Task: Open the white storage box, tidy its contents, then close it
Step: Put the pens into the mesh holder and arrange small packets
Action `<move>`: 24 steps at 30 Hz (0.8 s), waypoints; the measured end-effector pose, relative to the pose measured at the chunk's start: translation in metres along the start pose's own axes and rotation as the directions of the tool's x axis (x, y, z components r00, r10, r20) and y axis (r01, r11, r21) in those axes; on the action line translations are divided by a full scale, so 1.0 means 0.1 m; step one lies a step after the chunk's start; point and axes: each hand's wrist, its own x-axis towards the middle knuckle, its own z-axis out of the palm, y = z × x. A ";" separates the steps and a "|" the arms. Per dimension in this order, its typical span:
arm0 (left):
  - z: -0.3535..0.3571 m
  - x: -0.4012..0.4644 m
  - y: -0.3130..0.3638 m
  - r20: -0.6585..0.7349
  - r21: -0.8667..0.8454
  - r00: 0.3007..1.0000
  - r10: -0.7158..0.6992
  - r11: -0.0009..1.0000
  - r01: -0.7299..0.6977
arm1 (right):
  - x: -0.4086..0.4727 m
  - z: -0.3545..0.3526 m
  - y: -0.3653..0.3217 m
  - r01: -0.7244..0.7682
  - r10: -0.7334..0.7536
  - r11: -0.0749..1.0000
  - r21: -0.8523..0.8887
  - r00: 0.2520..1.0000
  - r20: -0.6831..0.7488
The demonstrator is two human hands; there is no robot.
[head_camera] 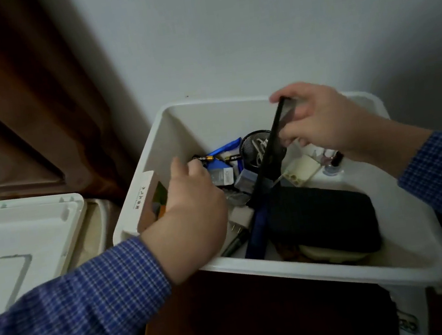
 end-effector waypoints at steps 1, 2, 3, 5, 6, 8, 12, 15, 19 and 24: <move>-0.03 0.03 0.05 0.001 0.006 1.000 0.008 1.000 -0.008 | 0.02 -0.09 0.01 0.041 -0.041 0.999 -0.006 0.991 -0.125; -0.04 0.07 0.09 -0.022 -0.027 1.000 0.017 0.999 -0.018 | 0.05 -0.18 0.02 0.082 -0.085 0.996 -0.024 0.966 -0.246; -0.04 0.13 0.12 -0.062 -0.105 0.998 0.021 0.994 -0.028 | 0.09 -0.25 0.02 0.120 -0.129 0.992 -0.050 0.929 -0.348; -0.02 0.25 0.15 -0.158 -0.400 0.987 0.002 0.914 -0.066 | 0.15 -0.32 0.02 0.181 -0.209 0.978 -0.105 0.859 -0.468; -0.01 0.32 0.16 -0.180 -0.581 0.983 -0.027 0.809 -0.084 | 0.18 -0.32 0.02 0.203 -0.244 0.970 -0.136 0.839 -0.486; 0.01 0.45 0.20 -0.167 -0.793 0.983 -0.074 0.602 -0.089 | 0.23 -0.24 0.03 0.228 -0.291 0.955 -0.187 0.837 -0.463; 0.08 0.61 0.27 -0.176 -0.847 0.981 -0.084 0.520 -0.108 | 0.35 0.02 0.11 0.191 -0.289 0.934 -0.301 0.900 -0.327; 0.15 0.65 0.25 -0.164 -0.870 0.984 -0.068 0.481 -0.112 | 0.39 0.20 0.16 0.163 -0.286 0.879 -0.447 0.932 -0.221; 0.19 0.67 0.23 -0.131 -0.879 0.990 -0.048 0.468 -0.093 | 0.46 0.34 0.21 0.191 -0.308 0.823 -0.535 0.941 -0.138; 0.19 0.66 0.25 -0.122 -0.892 0.990 -0.068 0.445 -0.079 | 0.43 0.39 0.25 0.192 -0.284 0.772 -0.606 0.957 -0.058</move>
